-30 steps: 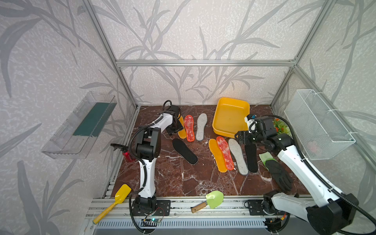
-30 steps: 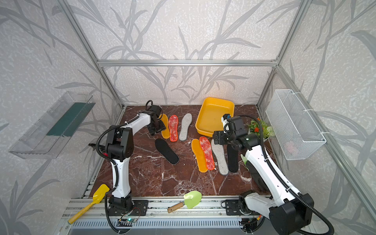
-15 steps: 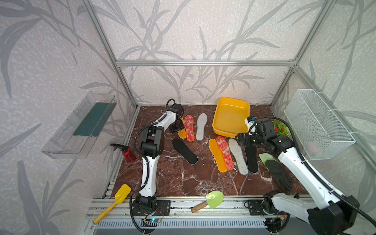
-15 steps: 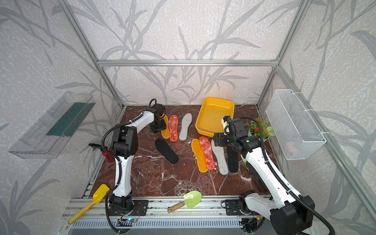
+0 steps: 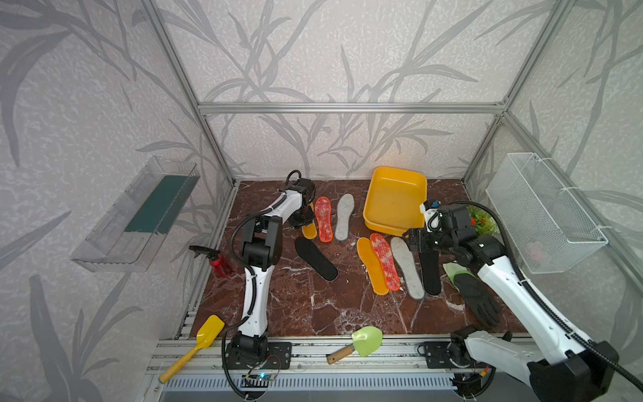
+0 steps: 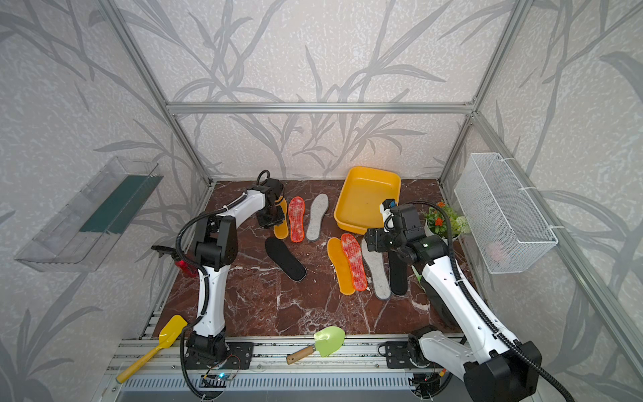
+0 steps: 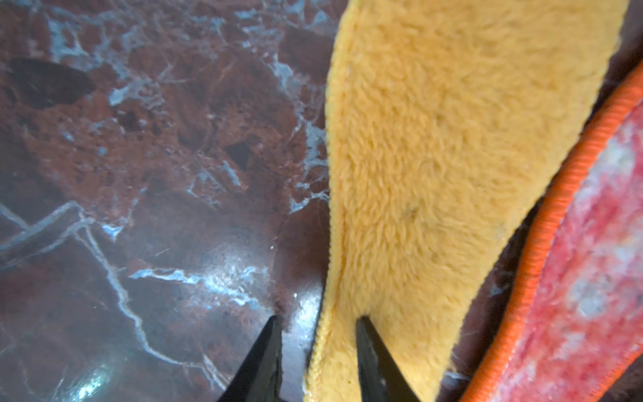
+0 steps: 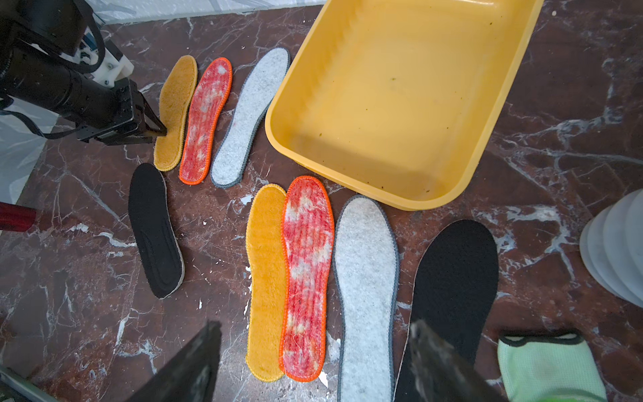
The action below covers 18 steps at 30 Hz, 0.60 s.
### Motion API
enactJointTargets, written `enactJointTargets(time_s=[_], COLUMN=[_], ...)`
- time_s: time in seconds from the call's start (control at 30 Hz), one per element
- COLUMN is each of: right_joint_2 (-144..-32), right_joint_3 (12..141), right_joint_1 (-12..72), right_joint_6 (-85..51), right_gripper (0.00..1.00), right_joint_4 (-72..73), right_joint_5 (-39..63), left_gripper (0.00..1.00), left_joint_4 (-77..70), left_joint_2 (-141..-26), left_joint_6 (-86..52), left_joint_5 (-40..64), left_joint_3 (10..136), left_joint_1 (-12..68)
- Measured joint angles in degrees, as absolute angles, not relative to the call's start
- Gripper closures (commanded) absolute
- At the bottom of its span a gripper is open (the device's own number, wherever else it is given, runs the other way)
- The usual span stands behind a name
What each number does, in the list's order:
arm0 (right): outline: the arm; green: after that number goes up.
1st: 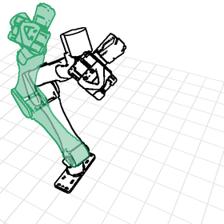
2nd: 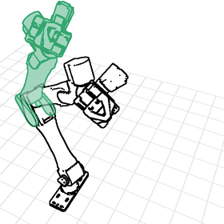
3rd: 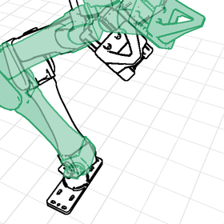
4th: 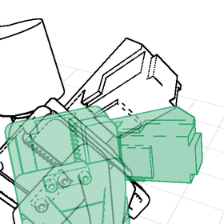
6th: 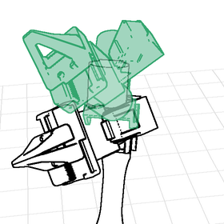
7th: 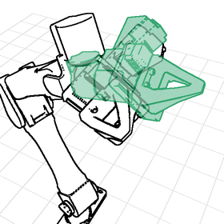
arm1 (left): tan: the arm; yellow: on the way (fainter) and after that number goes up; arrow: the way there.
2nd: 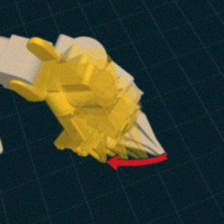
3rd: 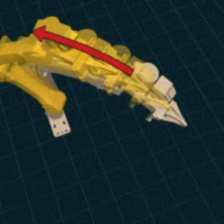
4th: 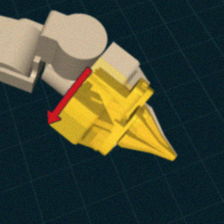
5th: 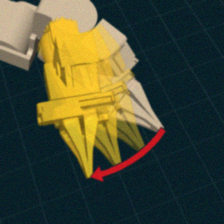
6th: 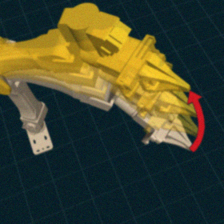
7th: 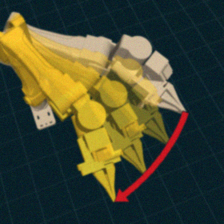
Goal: Put the insoles into the storage box
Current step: Pick up the insole from the center of the board.
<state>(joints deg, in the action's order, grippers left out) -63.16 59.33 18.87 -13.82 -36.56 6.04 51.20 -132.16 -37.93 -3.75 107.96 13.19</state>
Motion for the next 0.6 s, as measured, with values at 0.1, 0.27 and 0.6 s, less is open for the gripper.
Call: enactJointTargets(time_s=[0.1,0.27,0.6], right_joint_2=[-62.46,-61.32,-61.58], right_joint_3=[58.83,58.19,58.13], right_joint_1=[18.90,18.87,18.90], right_joint_6=[-13.82,-13.82,-14.39], right_gripper=[0.16,0.16,0.16], right_joint_4=[-36.49,-36.21,-36.05], right_joint_5=[6.02,5.82,5.82], left_gripper=[0.72,0.81,1.00], left_joint_4=[51.05,50.72,50.04], left_joint_2=[-132.20,-132.22,-132.20], left_joint_6=[-37.98,-38.09,-37.50], left_joint_5=[-3.73,-3.66,-3.62], left_joint_3=[107.98,107.94,107.63], left_joint_1=[13.19,13.23,13.23])
